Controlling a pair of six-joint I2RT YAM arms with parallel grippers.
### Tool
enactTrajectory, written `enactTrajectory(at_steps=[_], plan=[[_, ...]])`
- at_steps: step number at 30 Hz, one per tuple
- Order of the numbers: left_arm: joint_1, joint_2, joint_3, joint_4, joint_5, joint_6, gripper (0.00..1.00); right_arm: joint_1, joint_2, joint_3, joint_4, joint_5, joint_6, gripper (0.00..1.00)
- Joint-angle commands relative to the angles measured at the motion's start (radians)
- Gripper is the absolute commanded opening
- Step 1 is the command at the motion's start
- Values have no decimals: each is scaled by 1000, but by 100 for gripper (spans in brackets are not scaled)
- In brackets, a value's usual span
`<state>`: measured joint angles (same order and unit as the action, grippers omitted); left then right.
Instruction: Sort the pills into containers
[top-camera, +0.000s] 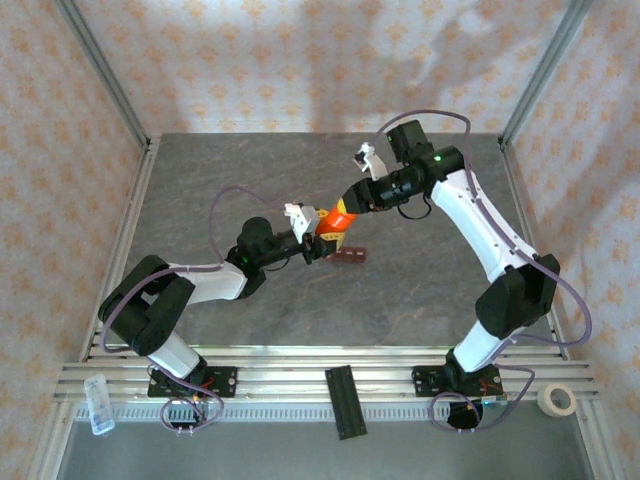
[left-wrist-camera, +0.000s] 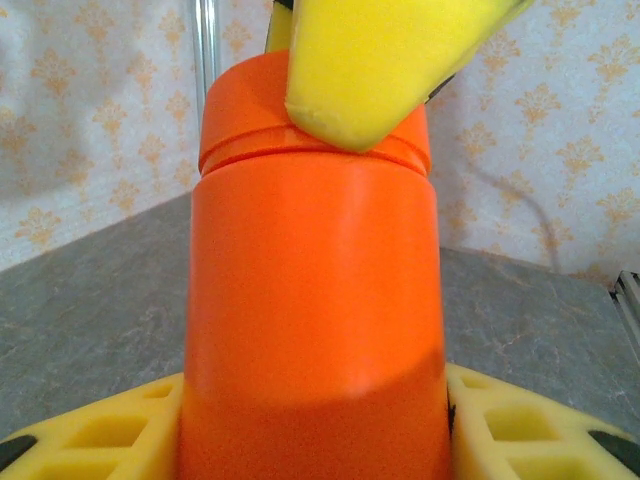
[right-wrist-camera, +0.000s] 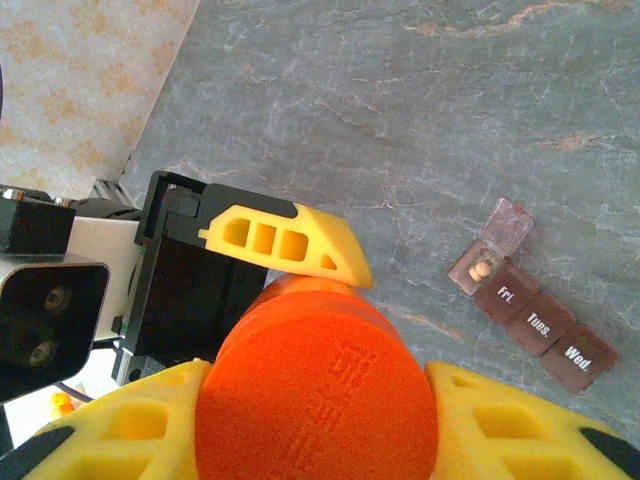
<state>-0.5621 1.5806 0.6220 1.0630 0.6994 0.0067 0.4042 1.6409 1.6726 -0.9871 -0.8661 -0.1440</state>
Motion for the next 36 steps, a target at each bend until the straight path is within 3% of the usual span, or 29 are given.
enactTrajectory(at_steps=[1, 5, 9, 14, 19, 24, 27, 36], plan=[[-2, -26, 26, 100, 12, 4, 0, 2, -35, -62, 94, -19, 136, 33], [-2, -26, 26, 107, 0, 6, 0, 5, -78, -175, 250, 59, 414, 30], [-4, -22, 28, 110, -26, 16, 0, 66, -158, -343, 443, 228, 689, 29], [-4, -15, 25, 111, -37, 22, 0, 112, -189, -427, 545, 291, 807, 29], [-4, -13, 15, 107, -44, 34, 0, 94, -162, -332, 443, 279, 705, 35], [-3, -12, 8, 104, -45, 39, 0, 12, -149, -184, 316, 181, 533, 70], [-2, -10, 8, 107, -33, 36, 0, -24, -128, -71, 178, 161, 377, 79], [-1, -25, 23, 75, 15, 32, 0, -70, -13, 75, -87, -57, 4, 75]])
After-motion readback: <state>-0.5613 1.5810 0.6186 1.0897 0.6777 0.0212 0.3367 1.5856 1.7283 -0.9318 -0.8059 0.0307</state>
